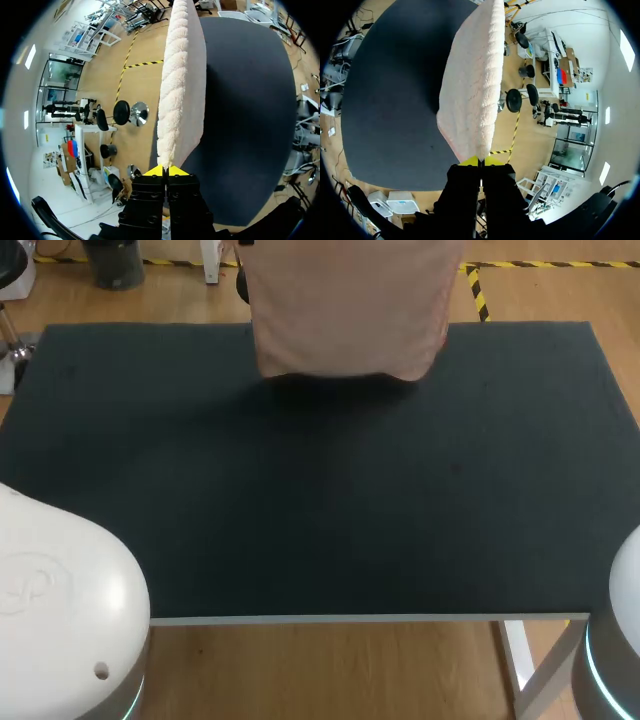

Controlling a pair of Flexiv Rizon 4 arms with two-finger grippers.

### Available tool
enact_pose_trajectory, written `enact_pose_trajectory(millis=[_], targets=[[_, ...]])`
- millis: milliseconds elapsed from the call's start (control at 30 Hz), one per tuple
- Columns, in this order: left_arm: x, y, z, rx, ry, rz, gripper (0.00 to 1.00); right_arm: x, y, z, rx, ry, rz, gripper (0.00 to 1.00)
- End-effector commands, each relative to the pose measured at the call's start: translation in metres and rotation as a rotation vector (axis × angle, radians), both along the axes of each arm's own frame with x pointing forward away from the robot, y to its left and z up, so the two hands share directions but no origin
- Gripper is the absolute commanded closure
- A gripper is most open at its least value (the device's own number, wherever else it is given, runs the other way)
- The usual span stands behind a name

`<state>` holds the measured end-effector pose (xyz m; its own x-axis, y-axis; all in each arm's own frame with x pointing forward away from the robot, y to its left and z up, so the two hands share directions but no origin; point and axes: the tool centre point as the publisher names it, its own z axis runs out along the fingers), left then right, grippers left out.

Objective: Fold the towel

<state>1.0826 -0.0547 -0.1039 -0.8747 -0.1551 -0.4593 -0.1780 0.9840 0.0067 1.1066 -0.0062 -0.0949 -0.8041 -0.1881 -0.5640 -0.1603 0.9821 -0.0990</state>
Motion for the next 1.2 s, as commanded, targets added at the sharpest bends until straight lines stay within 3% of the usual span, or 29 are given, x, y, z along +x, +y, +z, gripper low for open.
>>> enact_pose_trajectory(millis=[33,267,467,667,867,1067,1200], targets=[[-0.033,0.007,-0.017,-0.01,0.022,-0.025,1.0,-0.027,-0.003,-0.013,-0.005,0.031,0.012,1.0],[-0.083,0.0,-0.041,-0.027,0.131,-0.059,1.0,-0.067,0.0,-0.035,0.01,0.125,0.026,1.0],[-0.1,-0.005,-0.059,-0.022,0.203,-0.072,1.0,-0.083,0.001,-0.058,0.014,0.189,0.019,1.0],[-0.088,-0.01,-0.101,-0.013,0.331,-0.028,1.0,-0.078,0.001,-0.108,-0.001,0.278,-0.021,1.0],[-0.062,-0.019,-0.149,-0.001,0.42,-0.036,1.0,-0.063,-0.004,-0.154,0.001,0.341,-0.1,1.0],[-0.042,-0.022,-0.189,-0.038,0.489,-0.014,1.0,-0.04,-0.009,-0.194,-0.015,0.389,-0.174,1.0],[-0.03,-0.017,-0.208,-0.052,0.495,0.006,1.0,-0.024,-0.012,-0.217,-0.014,0.421,-0.21,1.0]])
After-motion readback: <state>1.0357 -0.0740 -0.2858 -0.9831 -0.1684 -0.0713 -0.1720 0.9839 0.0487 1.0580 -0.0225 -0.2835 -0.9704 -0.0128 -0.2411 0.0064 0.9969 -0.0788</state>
